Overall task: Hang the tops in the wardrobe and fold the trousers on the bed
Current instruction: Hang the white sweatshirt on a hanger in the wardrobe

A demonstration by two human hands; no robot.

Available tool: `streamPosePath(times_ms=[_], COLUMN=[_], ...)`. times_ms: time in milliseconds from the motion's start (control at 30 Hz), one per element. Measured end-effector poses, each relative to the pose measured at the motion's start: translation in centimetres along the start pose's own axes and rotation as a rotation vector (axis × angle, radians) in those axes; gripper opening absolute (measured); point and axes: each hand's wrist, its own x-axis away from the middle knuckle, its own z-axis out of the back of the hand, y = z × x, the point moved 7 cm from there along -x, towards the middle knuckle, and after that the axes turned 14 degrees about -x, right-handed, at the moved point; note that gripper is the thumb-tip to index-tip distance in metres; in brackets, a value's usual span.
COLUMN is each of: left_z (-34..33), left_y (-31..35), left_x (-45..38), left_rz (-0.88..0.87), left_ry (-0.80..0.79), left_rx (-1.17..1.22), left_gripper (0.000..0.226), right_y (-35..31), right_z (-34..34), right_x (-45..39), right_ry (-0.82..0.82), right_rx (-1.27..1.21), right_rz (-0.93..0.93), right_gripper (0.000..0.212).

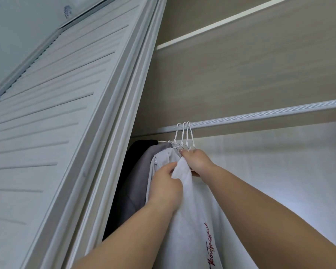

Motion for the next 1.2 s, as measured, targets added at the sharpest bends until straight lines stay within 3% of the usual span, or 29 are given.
streamPosePath(times_ms=[133, 233, 433, 700, 867, 1200], left_z=[0.2, 0.5, 2.0, 7.9, 14.0, 28.3], left_y=[1.0, 1.0, 0.5, 4.5, 7.2, 17.5], left_x=[0.5, 2.1, 8.2, 19.7, 30.6, 55.7], left_rz=[-0.086, -0.126, -0.043, 0.14, 0.283, 0.589], left_ry=[0.056, 0.068, 0.066, 0.13, 0.179, 0.474], left_rx=[-0.036, -0.123, -0.19, -0.1, -0.22, -0.574], left_gripper=[0.045, 0.049, 0.055, 0.044, 0.033, 0.031], right_y=[-0.1, -0.9, -2.4, -5.0, -6.8, -16.3], right_z=[1.6, 3.0, 2.8, 3.6, 2.0, -2.4], right_x=[2.2, 5.4, 14.2, 26.0, 35.0, 59.6], right_ry=[-0.009, -0.037, -0.33, -0.5, -0.705, -1.236], right_rx=[-0.031, 0.161, 0.19, -0.149, -0.348, -0.806], right_rz=[0.091, 0.187, 0.29, 0.358, 0.324, 0.203], right_gripper=[0.035, 0.045, 0.05, 0.027, 0.025, 0.029])
